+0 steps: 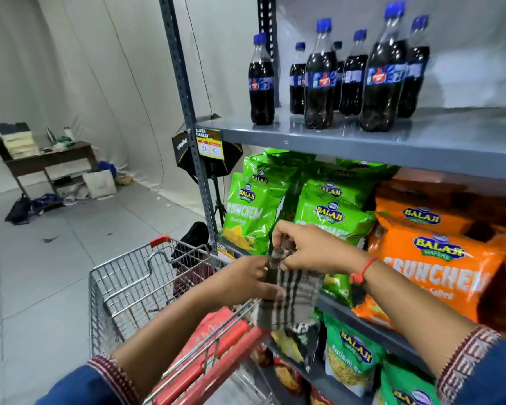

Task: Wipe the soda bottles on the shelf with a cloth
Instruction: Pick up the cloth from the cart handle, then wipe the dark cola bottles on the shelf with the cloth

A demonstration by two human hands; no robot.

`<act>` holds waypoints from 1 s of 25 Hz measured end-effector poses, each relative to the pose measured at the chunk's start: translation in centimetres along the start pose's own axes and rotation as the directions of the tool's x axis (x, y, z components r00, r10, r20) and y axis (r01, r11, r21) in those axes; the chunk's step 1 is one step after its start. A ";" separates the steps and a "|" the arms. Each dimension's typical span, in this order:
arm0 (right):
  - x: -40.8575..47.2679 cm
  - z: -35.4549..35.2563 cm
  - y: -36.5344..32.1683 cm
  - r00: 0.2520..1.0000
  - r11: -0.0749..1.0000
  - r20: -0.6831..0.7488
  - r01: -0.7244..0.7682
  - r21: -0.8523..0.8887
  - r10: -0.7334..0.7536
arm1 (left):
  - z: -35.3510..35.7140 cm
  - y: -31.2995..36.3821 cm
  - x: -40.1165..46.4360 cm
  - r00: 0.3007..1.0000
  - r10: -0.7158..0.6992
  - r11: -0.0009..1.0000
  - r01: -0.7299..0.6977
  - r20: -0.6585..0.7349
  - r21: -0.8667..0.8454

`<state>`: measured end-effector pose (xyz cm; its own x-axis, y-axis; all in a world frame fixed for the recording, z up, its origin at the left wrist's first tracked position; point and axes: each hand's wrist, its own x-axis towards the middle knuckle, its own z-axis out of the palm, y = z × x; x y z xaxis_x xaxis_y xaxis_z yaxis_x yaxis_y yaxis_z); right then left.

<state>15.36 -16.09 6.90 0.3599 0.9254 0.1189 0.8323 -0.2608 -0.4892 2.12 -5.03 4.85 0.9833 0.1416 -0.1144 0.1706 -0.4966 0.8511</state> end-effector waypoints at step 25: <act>4.8 -9.9 -7.8 0.033 0.929 -0.951 0.203 0.308 0.308 | -18.4 19.7 16.7 0.660 0.643 0.720 -0.693 -0.389 0.016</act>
<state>14.74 -12.35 19.85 0.6693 -0.3114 0.6746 0.7166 0.0307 -0.6968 20.77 3.29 29.08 0.7335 0.1069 0.6712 -0.5579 -0.4693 0.6845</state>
